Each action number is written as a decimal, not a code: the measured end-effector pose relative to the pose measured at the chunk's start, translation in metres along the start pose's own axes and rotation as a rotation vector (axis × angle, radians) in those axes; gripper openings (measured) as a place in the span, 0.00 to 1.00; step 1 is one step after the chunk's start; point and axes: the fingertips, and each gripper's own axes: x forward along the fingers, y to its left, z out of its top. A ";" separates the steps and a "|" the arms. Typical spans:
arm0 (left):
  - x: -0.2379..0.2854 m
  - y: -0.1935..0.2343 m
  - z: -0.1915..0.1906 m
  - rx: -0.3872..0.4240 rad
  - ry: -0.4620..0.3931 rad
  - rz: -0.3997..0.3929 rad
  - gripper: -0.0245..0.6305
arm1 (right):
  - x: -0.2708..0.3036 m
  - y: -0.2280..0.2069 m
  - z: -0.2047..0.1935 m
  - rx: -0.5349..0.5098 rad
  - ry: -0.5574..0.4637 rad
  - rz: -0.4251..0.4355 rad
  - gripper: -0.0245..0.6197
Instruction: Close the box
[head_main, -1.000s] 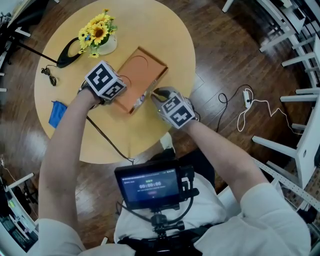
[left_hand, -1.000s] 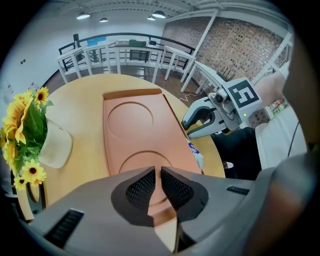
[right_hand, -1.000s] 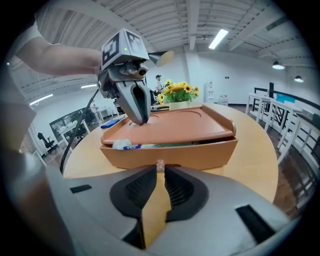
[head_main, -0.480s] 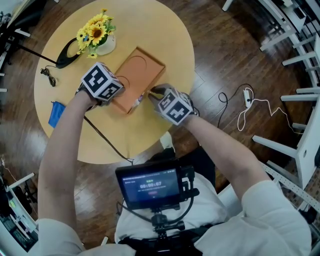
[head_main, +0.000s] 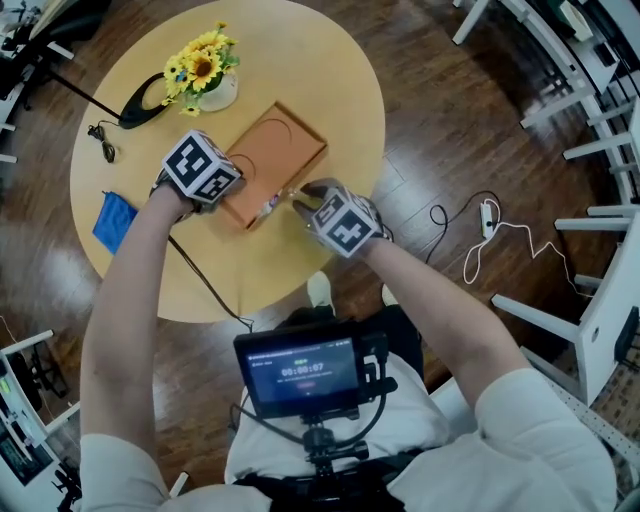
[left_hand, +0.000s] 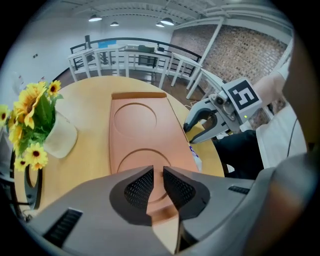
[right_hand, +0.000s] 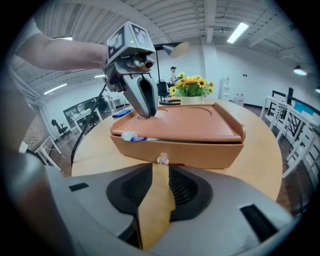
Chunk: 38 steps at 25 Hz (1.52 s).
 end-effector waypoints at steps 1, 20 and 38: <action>-0.003 0.000 0.002 -0.016 -0.011 0.031 0.13 | -0.006 0.001 -0.002 -0.012 0.003 0.011 0.20; -0.059 -0.212 -0.044 -0.897 -0.692 0.692 0.13 | -0.219 -0.051 -0.115 -0.028 -0.003 0.071 0.20; -0.023 -0.345 -0.052 -1.041 -0.694 0.758 0.13 | -0.279 -0.022 -0.145 -0.097 0.018 0.138 0.20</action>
